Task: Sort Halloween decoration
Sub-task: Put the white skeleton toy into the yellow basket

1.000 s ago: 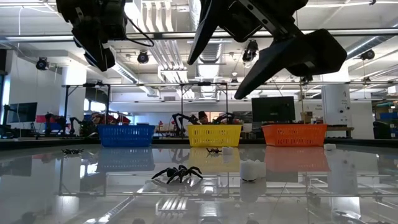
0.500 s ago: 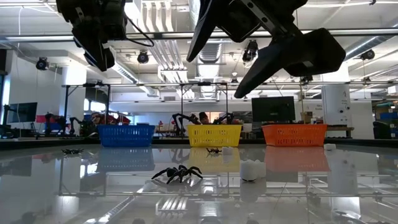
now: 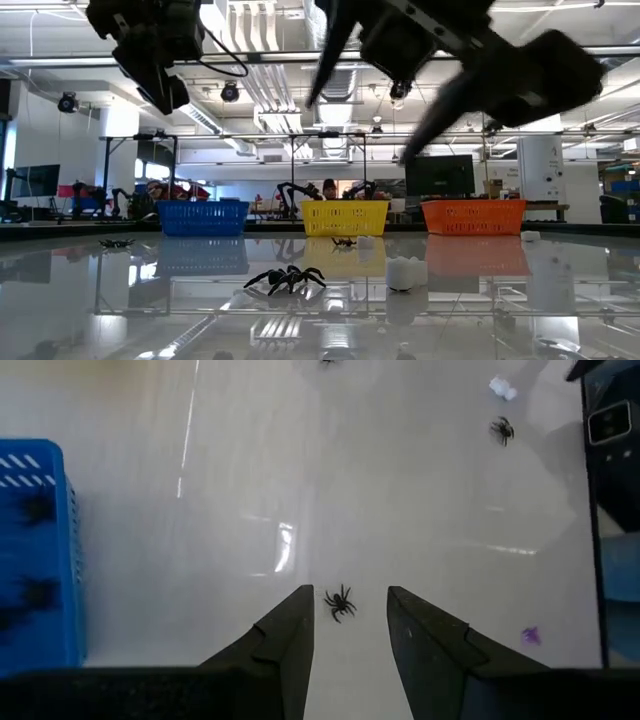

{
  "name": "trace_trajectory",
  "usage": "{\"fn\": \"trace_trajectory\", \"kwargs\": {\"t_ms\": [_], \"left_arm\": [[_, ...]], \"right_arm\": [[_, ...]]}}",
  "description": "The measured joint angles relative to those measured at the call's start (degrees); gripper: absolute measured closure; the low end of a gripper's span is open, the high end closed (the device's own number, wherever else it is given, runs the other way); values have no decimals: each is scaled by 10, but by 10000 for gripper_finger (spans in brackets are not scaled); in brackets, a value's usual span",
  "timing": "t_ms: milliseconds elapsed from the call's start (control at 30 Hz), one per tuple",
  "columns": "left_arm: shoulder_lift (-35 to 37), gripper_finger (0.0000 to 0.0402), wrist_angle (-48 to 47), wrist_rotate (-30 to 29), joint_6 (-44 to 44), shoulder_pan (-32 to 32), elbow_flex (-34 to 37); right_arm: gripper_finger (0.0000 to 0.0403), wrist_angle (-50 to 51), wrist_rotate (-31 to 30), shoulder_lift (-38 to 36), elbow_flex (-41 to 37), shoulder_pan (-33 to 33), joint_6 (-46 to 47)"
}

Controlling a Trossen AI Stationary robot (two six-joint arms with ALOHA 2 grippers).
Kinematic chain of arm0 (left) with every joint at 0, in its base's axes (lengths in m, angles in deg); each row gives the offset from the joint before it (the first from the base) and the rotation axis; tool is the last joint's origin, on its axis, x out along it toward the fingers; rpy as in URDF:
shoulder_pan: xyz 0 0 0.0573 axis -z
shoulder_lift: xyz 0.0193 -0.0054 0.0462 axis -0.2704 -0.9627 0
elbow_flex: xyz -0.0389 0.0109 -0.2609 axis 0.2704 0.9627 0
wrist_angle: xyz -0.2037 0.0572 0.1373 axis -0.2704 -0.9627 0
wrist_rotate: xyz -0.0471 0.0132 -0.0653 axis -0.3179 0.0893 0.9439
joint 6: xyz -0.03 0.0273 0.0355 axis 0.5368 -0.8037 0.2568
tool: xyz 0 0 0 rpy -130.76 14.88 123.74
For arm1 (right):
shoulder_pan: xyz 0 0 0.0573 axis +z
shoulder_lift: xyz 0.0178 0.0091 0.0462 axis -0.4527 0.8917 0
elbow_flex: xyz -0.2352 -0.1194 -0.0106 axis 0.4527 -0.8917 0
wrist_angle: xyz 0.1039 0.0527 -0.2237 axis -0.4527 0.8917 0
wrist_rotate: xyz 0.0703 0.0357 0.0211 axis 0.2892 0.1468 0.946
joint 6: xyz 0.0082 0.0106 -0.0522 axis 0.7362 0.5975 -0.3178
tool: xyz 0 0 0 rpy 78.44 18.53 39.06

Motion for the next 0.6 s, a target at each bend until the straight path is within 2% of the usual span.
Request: {"fn": "trace_trajectory", "kwargs": {"t_ms": [233, 467, 600], "left_arm": [[0, 290, 0, -28, -21, 0, 0], [0, 290, 0, -35, -21, 0, 0], [0, 290, 0, -35, -18, 0, 0]], "right_arm": [[147, 2, 15, 45, 2, 25, 144], [147, 12, 25, 103, 58, 26, 154], [150, 76, 30, 138, 104, 26, 154]]}}
